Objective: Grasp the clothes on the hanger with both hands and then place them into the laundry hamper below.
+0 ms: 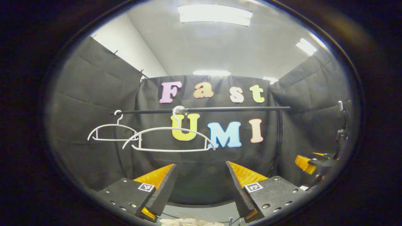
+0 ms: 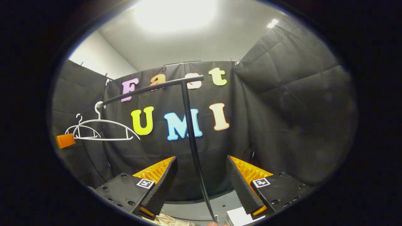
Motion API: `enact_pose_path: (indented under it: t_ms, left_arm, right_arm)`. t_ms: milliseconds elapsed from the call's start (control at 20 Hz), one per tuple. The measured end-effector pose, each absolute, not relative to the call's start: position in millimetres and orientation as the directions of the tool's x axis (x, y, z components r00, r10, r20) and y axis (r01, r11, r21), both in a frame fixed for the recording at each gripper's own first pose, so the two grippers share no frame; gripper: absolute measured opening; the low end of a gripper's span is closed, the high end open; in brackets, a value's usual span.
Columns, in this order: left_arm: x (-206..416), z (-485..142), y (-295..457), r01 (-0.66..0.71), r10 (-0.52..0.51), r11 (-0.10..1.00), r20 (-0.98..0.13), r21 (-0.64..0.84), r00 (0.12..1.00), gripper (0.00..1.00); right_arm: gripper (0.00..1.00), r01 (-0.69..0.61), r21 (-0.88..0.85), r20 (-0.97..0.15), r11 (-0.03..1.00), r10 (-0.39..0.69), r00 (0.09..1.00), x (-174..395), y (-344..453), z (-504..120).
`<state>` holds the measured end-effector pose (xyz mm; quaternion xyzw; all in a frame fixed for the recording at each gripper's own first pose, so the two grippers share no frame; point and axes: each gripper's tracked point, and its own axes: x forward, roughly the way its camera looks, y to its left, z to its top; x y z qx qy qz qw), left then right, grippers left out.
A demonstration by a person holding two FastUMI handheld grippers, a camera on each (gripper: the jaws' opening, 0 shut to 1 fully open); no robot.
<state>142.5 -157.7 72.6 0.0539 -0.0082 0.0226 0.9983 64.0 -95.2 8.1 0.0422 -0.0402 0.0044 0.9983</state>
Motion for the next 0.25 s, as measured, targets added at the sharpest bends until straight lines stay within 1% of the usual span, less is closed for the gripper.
enact_pose_path:
  t_ms: [100, 150, 250]
  left_arm:
    - [143, 74, -144, -0.062, 0.059, 0.992, 0.033, 0.112, 0.998, 0.85]
    - [143, 72, -140, -0.064, 0.061, 0.992, 0.028, 0.113, 0.998, 0.84]
    - [143, 67, -132, -0.058, 0.056, 0.992, 0.024, 0.116, 0.998, 0.84]
  right_arm:
    - [0.98, -0.007, 0.071, 0.099, 0.997, 0.000, 0.995, 58, -88, 13]
    - [0.92, -0.001, 0.058, 0.098, 0.998, -0.005, 0.995, 57, -84, 12]
    - [0.92, 0.005, 0.036, 0.088, 0.999, -0.008, 0.996, 55, -75, 9]
